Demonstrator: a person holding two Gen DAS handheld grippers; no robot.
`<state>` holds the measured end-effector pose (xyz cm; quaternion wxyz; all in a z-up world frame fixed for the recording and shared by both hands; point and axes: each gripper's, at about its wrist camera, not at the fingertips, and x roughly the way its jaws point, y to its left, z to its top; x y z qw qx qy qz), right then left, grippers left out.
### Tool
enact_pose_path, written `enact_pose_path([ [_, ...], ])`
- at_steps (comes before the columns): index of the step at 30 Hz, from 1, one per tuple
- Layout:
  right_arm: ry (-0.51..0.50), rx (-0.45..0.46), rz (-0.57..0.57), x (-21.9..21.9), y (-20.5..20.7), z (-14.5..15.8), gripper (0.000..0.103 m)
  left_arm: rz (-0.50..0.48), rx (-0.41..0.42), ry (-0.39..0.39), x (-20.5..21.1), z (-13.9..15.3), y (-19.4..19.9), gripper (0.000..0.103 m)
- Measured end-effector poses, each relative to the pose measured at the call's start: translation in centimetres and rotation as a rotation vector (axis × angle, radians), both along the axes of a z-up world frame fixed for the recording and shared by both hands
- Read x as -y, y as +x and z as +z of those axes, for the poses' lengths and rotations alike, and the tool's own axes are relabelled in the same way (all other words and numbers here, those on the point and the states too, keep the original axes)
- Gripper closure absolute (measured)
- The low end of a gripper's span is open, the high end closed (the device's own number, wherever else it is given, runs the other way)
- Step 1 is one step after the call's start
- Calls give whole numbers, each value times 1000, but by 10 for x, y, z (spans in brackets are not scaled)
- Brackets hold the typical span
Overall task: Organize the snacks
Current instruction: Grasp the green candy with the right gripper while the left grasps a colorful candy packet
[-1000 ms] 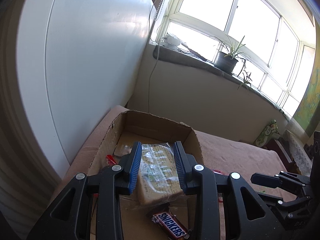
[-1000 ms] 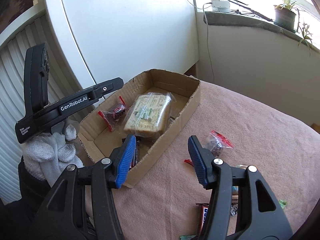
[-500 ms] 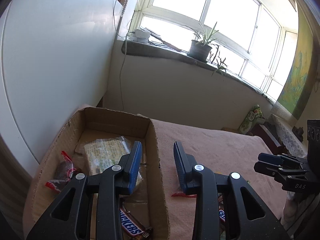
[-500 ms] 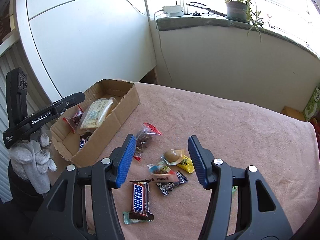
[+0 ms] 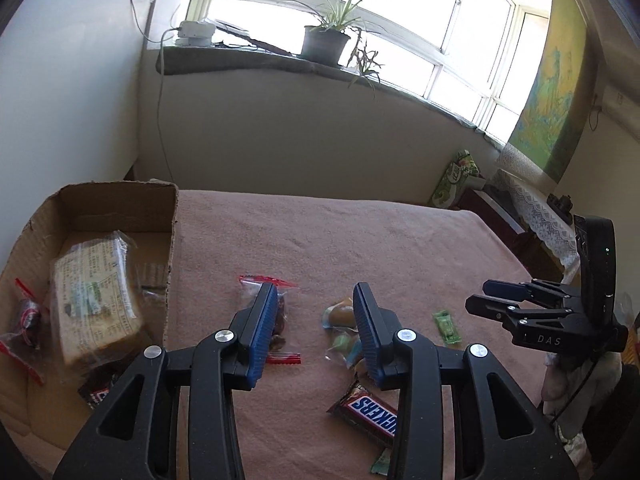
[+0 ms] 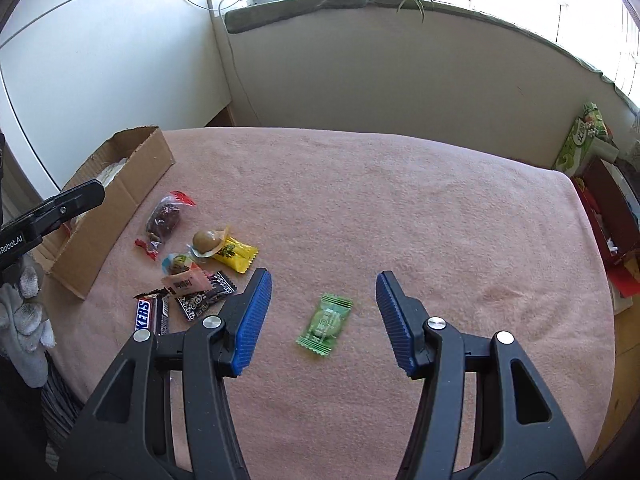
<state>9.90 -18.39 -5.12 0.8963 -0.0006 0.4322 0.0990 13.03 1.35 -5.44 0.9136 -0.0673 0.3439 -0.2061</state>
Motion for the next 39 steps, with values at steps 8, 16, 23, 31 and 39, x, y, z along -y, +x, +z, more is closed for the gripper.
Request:
enact_pose_path([
  [8, -2, -49, -18, 10, 3, -25, 46, -84, -58, 55, 35, -20, 5, 69],
  [16, -15, -66, -7, 11, 4, -39, 46, -117, -70, 140, 51, -30, 7, 79],
  [23, -14, -71, -7, 17, 4, -41, 46, -138, -85, 166, 57, -35, 8, 83],
  [31, -25, -86, 14, 13, 10, -43, 51, -161, -101, 195, 59, -44, 5, 83],
  [39, -104, -94, 51, -7, 14, -54, 54, -169, -124, 185, 57, -50, 7, 82],
])
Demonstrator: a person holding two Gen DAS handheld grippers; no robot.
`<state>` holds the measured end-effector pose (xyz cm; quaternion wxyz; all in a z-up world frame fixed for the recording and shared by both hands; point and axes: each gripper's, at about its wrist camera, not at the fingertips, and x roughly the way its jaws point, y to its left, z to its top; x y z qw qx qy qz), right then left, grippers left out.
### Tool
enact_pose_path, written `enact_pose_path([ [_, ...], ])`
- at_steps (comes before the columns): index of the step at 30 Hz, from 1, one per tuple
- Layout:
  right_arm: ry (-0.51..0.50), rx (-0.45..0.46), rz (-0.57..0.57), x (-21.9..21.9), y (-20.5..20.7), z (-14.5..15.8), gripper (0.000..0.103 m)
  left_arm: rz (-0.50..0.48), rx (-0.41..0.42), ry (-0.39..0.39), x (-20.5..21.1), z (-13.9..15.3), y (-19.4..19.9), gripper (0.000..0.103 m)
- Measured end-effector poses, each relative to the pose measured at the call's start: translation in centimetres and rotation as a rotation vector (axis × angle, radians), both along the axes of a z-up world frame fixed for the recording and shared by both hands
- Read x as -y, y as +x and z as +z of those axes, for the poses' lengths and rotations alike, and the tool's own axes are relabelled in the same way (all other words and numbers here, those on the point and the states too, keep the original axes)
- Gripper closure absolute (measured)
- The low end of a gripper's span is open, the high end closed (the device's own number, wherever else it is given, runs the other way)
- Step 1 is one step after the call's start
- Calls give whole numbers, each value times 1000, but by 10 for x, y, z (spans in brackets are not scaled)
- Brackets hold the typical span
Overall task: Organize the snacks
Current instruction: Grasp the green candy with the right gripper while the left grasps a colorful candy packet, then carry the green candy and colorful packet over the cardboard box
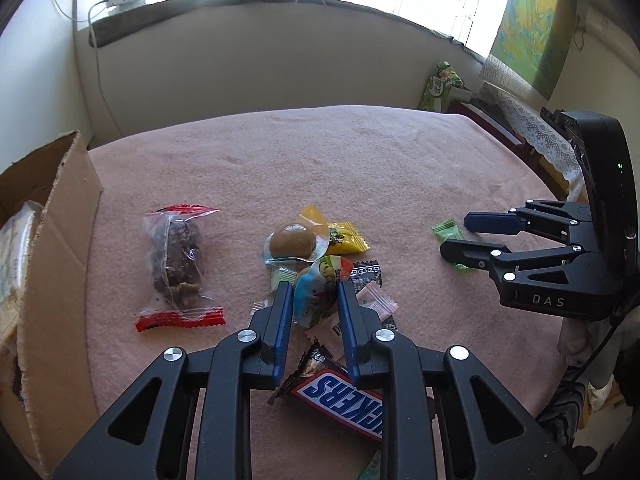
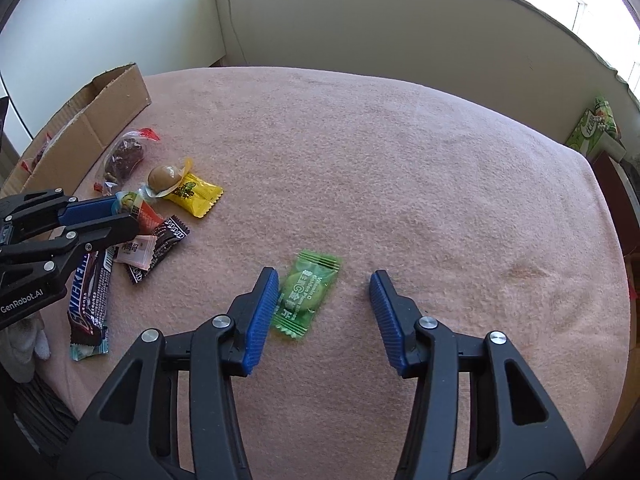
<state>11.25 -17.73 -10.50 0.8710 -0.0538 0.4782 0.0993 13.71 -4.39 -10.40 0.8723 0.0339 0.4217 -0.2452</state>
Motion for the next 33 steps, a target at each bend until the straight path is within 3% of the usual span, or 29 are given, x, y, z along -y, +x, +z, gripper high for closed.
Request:
enact_pose_path([
  [4, -27, 2, 15, -6, 0, 0, 69, -6, 16, 16, 2, 0, -1, 82],
  [6, -35, -1, 16, -7, 0, 1, 81, -7, 22, 20, 5, 0, -1, 82],
  [13, -45, 13, 20, -6, -3, 3, 85, 8, 33, 7, 4, 1, -1, 83],
  [21, -26, 37, 16, 1, -10, 13, 97, 19, 50, -26, -4, 9, -2, 83],
  [33, -3, 89, -5, 2, -11, 31, 98, 79, 117, -79, -27, 33, -7, 83],
])
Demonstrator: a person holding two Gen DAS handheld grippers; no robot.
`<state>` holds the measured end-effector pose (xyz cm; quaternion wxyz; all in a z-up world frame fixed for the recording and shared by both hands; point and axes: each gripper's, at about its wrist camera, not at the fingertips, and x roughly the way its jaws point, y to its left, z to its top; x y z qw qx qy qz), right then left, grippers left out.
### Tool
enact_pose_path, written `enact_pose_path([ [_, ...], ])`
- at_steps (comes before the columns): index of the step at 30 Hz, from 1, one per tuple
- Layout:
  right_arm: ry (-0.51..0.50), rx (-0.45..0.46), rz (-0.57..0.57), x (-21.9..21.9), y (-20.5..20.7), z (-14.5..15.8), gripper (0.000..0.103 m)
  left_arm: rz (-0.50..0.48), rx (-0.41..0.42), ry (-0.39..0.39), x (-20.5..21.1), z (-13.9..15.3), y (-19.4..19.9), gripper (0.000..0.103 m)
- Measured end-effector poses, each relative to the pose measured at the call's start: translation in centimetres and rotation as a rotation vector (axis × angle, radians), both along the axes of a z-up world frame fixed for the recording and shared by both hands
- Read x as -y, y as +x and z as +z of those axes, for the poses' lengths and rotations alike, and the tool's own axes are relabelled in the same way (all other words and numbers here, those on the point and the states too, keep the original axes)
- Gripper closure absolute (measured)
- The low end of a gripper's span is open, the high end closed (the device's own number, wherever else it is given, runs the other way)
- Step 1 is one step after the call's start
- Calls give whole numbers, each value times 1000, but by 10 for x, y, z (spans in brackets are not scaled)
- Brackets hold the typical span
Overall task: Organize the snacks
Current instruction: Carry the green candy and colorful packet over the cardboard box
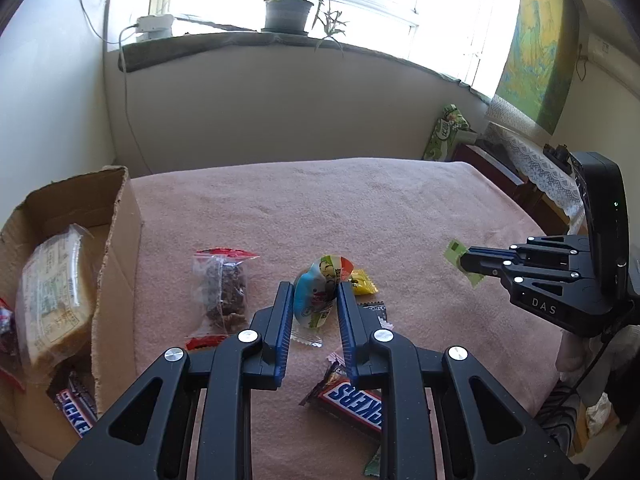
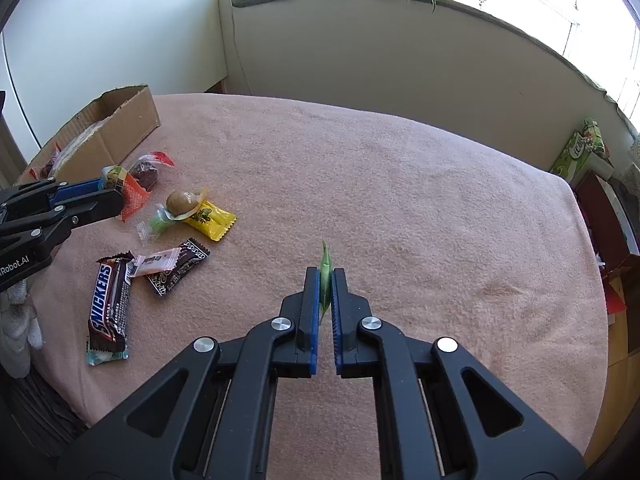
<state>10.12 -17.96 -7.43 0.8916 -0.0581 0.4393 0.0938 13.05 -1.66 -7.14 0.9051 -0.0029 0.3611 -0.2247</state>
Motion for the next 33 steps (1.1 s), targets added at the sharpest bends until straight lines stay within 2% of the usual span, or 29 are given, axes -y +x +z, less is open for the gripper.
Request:
enact_pose_path([
  [13, 33, 65, 71, -38, 1, 31, 98, 131, 63, -69, -54, 21, 0, 83],
  [24, 94, 104, 215, -107, -4, 54, 98, 277, 117, -121, -116, 27, -19, 83],
  [33, 140, 110, 341, -178, 0, 62, 98, 402, 157, -133, -162, 27, -35, 83],
])
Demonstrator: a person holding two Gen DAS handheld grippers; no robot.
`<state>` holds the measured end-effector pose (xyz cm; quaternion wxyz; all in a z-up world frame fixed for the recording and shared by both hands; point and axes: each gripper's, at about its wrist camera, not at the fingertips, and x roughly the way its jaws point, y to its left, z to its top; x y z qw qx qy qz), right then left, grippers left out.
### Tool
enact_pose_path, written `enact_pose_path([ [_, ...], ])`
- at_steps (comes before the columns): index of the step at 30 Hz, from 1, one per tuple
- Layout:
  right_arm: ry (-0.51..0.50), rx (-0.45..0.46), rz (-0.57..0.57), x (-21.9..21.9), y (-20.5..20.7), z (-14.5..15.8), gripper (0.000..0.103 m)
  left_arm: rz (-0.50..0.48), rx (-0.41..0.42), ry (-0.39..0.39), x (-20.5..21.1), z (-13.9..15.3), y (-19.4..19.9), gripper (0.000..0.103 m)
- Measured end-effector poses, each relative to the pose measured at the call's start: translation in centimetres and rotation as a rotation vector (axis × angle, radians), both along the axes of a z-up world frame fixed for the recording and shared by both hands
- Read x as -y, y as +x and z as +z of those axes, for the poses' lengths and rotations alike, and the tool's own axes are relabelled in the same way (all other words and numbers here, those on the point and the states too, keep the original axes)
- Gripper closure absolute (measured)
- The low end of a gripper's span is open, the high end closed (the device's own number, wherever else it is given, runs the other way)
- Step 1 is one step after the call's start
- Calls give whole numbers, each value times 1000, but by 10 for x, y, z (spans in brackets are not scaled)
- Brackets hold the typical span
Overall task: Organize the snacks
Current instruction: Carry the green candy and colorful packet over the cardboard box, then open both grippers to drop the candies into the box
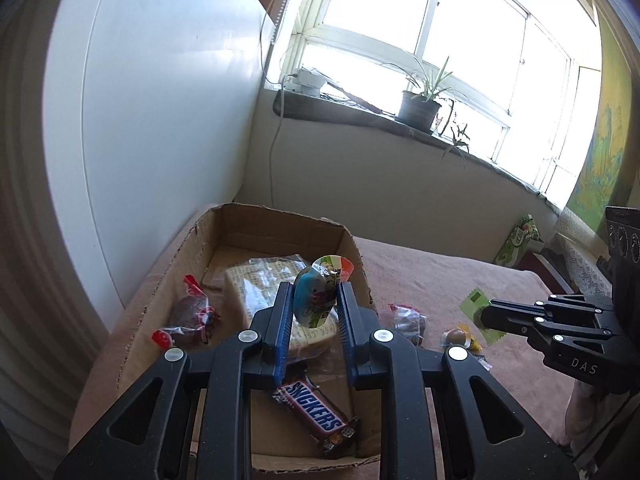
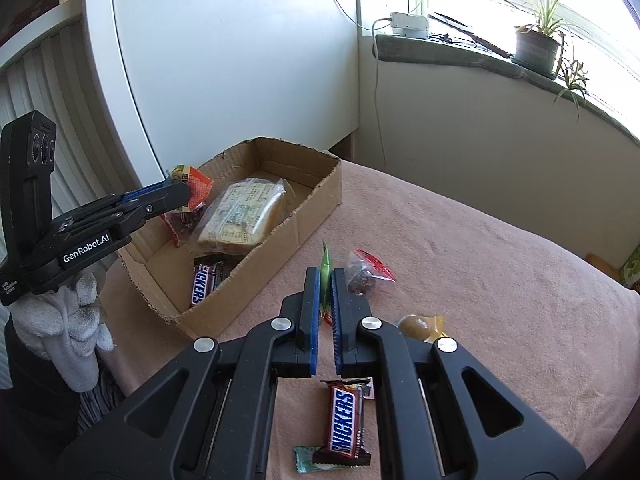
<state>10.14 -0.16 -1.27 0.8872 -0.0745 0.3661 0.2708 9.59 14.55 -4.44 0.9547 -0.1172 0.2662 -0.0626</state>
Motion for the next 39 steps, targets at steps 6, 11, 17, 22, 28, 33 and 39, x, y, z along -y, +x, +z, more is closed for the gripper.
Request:
enact_pose_path([
  [6, 20, -17, 79, -43, 0, -3, 98, 61, -12, 6, -17, -8, -5, 83],
  [11, 17, -36, 128, -72, -1, -11, 98, 95, -14, 7, -28, -10, -8, 83],
  [17, 11, -66, 155, -93, 0, -21, 98, 118, -19, 3, -34, -11, -10, 83],
  [22, 6, -82, 158, -99, 4, -26, 98, 128, -30, 13, -34, -12, -10, 82],
  [28, 9, -98, 169, -103, 8, -28, 98, 135, -41, 39, -31, -14, -8, 82],
  [33, 11, -93, 176, -106, 7, -28, 98, 147, -40, 50, -31, -13, -9, 82],
  [39, 6, -94, 185, -109, 7, -29, 97, 158, -42, 51, -33, -13, -10, 77],
])
